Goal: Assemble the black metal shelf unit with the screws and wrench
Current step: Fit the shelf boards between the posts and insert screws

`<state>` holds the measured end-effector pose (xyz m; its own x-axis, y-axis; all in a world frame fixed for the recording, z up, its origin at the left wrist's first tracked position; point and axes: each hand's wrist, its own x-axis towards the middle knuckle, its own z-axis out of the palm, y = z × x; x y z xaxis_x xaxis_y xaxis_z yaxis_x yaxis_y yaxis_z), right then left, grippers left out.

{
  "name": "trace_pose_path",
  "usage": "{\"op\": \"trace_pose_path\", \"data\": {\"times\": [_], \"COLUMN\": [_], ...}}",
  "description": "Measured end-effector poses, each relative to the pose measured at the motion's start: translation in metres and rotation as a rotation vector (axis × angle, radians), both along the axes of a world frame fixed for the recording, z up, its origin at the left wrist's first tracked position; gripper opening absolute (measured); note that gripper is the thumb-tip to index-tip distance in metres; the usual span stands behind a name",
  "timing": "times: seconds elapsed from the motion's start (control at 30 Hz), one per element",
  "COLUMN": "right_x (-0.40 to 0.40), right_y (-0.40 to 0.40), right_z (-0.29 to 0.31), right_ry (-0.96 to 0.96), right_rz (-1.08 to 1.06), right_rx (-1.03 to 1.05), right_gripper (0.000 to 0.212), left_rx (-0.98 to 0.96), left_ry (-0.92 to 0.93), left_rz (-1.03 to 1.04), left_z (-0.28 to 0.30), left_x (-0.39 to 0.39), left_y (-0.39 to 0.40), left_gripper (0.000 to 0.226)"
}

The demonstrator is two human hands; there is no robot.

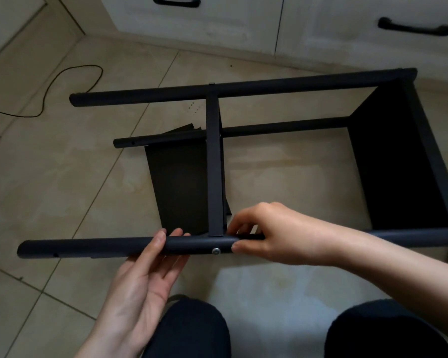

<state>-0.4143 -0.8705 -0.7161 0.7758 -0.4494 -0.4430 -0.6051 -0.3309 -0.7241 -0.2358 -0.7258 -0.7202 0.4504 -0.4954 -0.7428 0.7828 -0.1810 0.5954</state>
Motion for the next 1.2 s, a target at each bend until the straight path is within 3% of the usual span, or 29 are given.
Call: {"op": "trace_pose_path", "data": {"times": [0.33, 0.7, 1.0, 1.2], "right_x": [0.003, 0.003, -0.007, -0.021], "right_y": [0.003, 0.012, 0.021, 0.034], "right_z": [0.003, 0.048, 0.150, 0.196], "right_ry": [-0.010, 0.077, 0.111, 0.144], "right_rz": [-0.009, 0.034, 0.085, 0.020], "right_rx": [-0.059, -0.161, -0.332, -0.428], "right_gripper": [0.021, 0.022, 0.022, 0.027], "left_rx": [-0.083, -0.134, -0.262, -0.334], "left_ry": [0.032, -0.014, -0.174, -0.376], "left_rz": [0.019, -0.004, -0.182, -0.364], "left_z": [0.011, 0.049, 0.128, 0.186], "left_x": [-0.003, -0.007, -0.002, -0.008], "left_y": [-0.002, 0.002, 0.009, -0.003], "left_gripper": [0.062, 0.065, 0.046, 0.049]}}
